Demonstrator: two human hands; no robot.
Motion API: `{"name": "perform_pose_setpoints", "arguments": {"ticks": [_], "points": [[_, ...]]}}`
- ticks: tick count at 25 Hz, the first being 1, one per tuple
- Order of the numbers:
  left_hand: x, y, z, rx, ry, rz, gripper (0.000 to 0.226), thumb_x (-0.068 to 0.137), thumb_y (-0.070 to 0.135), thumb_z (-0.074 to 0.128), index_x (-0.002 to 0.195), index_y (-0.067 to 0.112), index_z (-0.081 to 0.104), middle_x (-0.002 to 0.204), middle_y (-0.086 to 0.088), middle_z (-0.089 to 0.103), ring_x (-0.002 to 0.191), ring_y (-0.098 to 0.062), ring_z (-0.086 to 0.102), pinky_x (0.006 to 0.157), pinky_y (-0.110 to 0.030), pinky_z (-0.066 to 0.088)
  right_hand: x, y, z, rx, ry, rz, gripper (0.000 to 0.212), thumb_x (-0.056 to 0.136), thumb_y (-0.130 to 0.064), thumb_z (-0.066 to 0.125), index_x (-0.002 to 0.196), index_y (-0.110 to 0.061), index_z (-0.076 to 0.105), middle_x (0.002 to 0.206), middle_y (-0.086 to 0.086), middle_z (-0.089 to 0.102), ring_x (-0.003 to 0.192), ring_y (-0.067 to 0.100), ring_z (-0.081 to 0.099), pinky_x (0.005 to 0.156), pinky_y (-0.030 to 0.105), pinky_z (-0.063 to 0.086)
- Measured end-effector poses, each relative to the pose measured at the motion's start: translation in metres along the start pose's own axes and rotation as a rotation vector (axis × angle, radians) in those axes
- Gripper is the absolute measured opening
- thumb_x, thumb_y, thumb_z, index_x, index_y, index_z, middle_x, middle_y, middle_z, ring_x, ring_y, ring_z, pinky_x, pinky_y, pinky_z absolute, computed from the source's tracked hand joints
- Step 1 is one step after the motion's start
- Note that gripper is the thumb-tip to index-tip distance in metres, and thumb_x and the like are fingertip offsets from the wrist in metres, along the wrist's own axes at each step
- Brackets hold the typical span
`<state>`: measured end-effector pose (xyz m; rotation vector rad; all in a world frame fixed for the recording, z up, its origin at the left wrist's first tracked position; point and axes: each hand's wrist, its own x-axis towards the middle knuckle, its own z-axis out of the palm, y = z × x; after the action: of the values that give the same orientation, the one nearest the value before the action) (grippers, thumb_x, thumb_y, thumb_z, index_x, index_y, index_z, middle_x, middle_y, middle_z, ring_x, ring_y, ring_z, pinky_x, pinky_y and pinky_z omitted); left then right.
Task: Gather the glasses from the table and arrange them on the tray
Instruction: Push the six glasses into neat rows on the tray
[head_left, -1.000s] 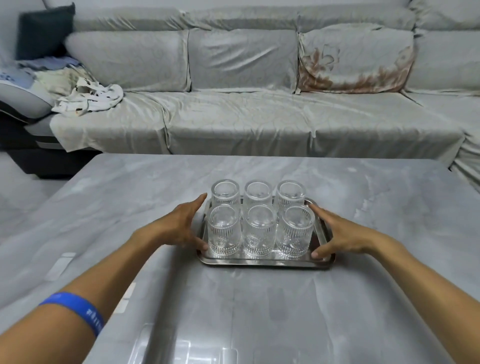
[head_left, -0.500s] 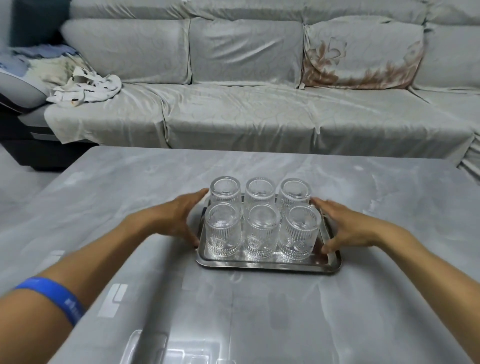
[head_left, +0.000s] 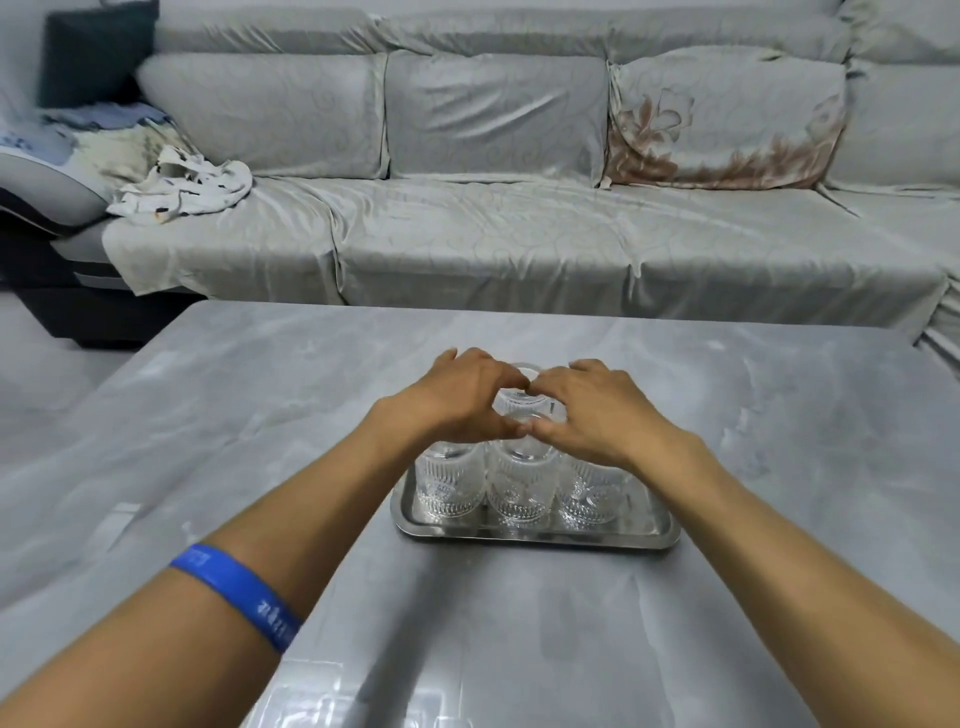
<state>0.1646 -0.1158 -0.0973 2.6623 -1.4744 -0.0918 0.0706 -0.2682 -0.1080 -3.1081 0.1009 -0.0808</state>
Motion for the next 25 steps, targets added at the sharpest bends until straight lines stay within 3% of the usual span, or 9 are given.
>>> {"name": "perform_pose_setpoints", "arguments": {"ticks": [4,7,10,13,17,18,21,23,25], "points": [[-0.006,-0.002,-0.001,-0.173,0.056,0.027,0.056,0.081,0.047,0.067,0.130,0.023,0.058,0.133,-0.002,0.062,0.123,-0.024,0.054,0.100,-0.042,0.042,-0.005,0.008,0.006,0.178,0.062,0.002,0.054,0.085,-0.057,0.051,0.131,-0.030,0.054,0.142,-0.006,0.053,0.134,0.026,0.037,0.106,0.043,0.033],[-0.037,-0.032,0.000,-0.383,0.181,-0.101,0.070,0.076,0.047,0.073,0.137,0.023,0.049,0.147,0.001,0.048,0.136,-0.018,0.040,0.113,-0.037,0.031,-0.030,0.051,0.005,0.403,0.180,0.073,0.060,0.081,-0.061,0.056,0.132,-0.031,0.052,0.145,-0.005,0.048,0.134,0.020,0.039,0.109,0.039,0.031],[-0.078,-0.066,0.014,-0.540,0.124,-0.229,0.072,0.075,0.046,0.075,0.138,0.028,0.048,0.149,0.006,0.043,0.133,-0.004,0.037,0.108,-0.023,0.025,-0.062,0.086,0.014,0.620,0.086,0.172,0.064,0.077,-0.063,0.060,0.134,-0.035,0.051,0.142,-0.012,0.050,0.130,0.011,0.045,0.105,0.031,0.034],[-0.088,-0.065,0.031,-0.667,0.066,-0.204,0.069,0.073,0.054,0.064,0.135,0.027,0.051,0.140,0.013,0.049,0.130,-0.005,0.043,0.102,-0.019,0.028,-0.070,0.083,0.034,0.856,0.003,0.156,0.061,0.076,-0.060,0.057,0.131,-0.034,0.056,0.136,-0.014,0.057,0.127,0.003,0.048,0.109,0.031,0.036],[-0.084,-0.070,0.036,-0.849,0.157,-0.306,0.076,0.074,0.055,0.067,0.141,0.028,0.042,0.139,0.016,0.046,0.128,-0.003,0.041,0.106,-0.030,0.032,-0.063,0.077,0.049,1.175,0.163,0.373,0.035,0.091,-0.049,0.051,0.121,-0.030,0.058,0.116,-0.019,0.066,0.119,0.008,0.056,0.085,0.017,0.046],[-0.083,-0.071,0.040,-1.027,0.198,-0.360,0.071,0.081,0.053,0.061,0.143,0.027,0.039,0.143,0.013,0.044,0.132,-0.005,0.039,0.110,-0.034,0.031,-0.061,0.072,0.052,1.367,0.230,0.471,0.035,0.096,-0.045,0.045,0.124,-0.027,0.056,0.119,-0.016,0.067,0.119,0.013,0.057,0.084,0.017,0.048],[-0.074,-0.048,0.057,-1.443,0.348,-0.512,0.053,0.096,0.049,0.036,0.141,0.022,0.042,0.143,0.007,0.049,0.134,-0.009,0.043,0.110,-0.031,0.034,-0.050,0.049,0.065,1.692,0.301,0.620,0.054,0.100,-0.048,0.029,0.139,-0.015,0.046,0.143,0.004,0.051,0.129,0.023,0.050,0.108,0.039,0.039],[-0.065,-0.024,0.069,-1.550,0.370,-0.560,0.046,0.098,0.050,0.030,0.118,0.024,0.062,0.117,0.010,0.071,0.111,-0.005,0.063,0.091,-0.023,0.048,-0.043,0.030,0.073,1.730,0.330,0.635,0.053,0.099,-0.049,0.028,0.128,-0.015,0.058,0.133,0.013,0.061,0.121,0.029,0.057,0.107,0.049,0.041],[-0.056,-0.010,0.075,-1.562,0.418,-0.640,0.048,0.097,0.054,0.031,0.103,0.025,0.069,0.107,0.002,0.075,0.104,-0.014,0.068,0.090,-0.032,0.051,-0.039,0.019,0.075,1.736,0.414,0.664,0.049,0.099,-0.046,0.032,0.115,-0.015,0.065,0.120,0.018,0.068,0.114,0.035,0.061,0.102,0.053,0.045]]}}
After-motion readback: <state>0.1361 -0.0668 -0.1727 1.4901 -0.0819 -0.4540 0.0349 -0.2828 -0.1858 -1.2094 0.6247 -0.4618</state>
